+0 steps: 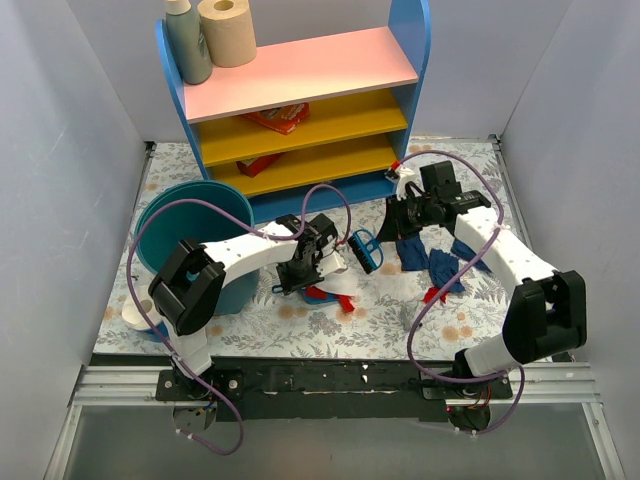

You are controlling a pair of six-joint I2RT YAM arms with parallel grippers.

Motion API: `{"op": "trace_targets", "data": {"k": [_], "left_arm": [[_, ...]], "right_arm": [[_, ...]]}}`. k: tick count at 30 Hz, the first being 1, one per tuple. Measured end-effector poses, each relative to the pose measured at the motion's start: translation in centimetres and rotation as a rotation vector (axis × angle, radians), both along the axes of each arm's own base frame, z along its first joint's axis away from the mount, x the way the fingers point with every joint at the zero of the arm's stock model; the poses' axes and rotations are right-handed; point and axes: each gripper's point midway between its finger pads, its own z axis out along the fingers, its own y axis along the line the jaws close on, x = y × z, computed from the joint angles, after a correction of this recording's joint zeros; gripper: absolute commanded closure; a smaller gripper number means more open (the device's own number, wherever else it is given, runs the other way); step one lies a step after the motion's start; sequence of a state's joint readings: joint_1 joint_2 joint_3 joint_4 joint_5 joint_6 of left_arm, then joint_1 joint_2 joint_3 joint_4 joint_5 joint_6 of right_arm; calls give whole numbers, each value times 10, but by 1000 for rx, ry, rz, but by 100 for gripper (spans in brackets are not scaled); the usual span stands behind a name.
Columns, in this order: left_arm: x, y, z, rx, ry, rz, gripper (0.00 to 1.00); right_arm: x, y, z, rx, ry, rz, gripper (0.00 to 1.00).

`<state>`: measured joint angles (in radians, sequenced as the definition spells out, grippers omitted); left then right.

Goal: Sweep away the paper scraps from the table

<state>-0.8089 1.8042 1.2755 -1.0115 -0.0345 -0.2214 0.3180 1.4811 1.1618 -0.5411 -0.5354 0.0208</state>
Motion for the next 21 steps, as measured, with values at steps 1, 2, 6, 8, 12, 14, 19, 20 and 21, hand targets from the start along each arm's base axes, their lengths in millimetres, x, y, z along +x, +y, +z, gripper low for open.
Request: {"op": "trace_targets", "data": {"k": [1,2,6,8,12,14,19,20,21], "left_arm": [[0,3,1,13,-3,-9,100],[1,6,2,29,-7,-19,100],[3,15,4,73,-18,-44,100],[3,17,4,80,-19,-47,100],[2,17,4,82,-17,-41,100],[2,16,3,81,-14,-34,100],[0,10,0,51,-4,7,100],[-1,7,-1,40,-1,15,100],[0,5,-1,29,-2,23,100]], "right_arm": [[-1,-2,2,-7,-12,2,99],[-2,-3,3,-13,-22,6,99],[-15,-6,-3,-22,-18,47,99],[-25,-6,-10,-15,7,79,99],[-45,-1,-19,30,67,142,99],[-55,3,-20,69,90,179,99],[-66,11,-14,129,106,236,99],[-67,11,-13,136,108,242,99],[-67,12,-13,142,110,246,99]]}}
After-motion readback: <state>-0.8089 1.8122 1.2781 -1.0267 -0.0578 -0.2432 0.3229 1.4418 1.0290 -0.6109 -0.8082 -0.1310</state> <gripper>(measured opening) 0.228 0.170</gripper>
